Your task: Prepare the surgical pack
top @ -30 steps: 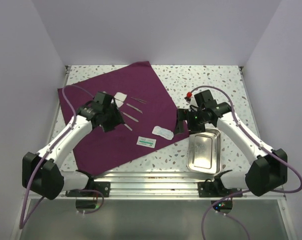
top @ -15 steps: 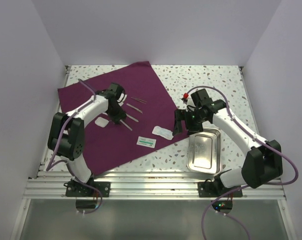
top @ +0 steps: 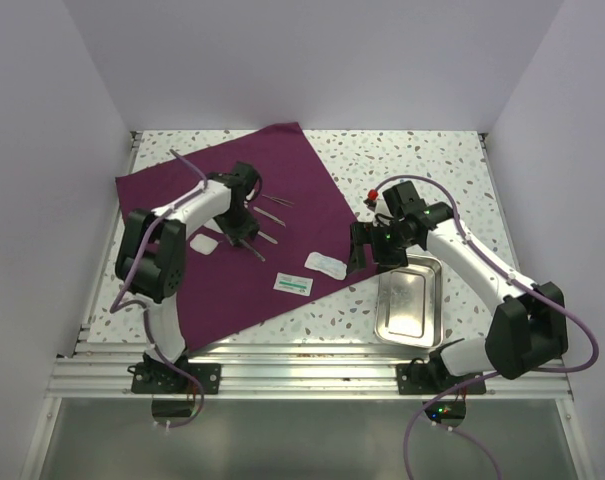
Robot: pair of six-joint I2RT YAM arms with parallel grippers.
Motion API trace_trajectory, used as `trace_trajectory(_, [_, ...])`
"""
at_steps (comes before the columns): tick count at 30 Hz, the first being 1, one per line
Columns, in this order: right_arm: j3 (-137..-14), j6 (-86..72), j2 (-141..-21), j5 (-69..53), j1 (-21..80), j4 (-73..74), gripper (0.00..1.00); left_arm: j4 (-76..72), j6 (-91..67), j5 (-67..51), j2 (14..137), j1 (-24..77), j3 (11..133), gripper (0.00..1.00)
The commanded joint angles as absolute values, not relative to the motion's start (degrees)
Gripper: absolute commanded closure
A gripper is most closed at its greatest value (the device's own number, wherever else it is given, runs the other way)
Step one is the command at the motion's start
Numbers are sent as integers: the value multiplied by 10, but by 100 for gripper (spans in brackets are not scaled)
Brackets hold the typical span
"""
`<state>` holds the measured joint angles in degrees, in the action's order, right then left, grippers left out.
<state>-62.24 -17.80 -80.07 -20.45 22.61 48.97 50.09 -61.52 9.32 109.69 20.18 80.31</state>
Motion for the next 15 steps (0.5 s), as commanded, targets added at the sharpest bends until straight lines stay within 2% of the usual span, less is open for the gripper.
trace_trajectory(1, [-621, -169, -784, -206, 229, 488, 10, 519, -621, 108, 1122, 202, 831, 57])
trace_trajectory(8, [-621, -174, -786, -200, 229, 486, 10, 521, -617, 116, 1153, 201, 853, 57])
trace_trajectory(15, [-613, -178, -783, -195, 229, 484, 10, 530, -611, 113, 1181, 201, 862, 63])
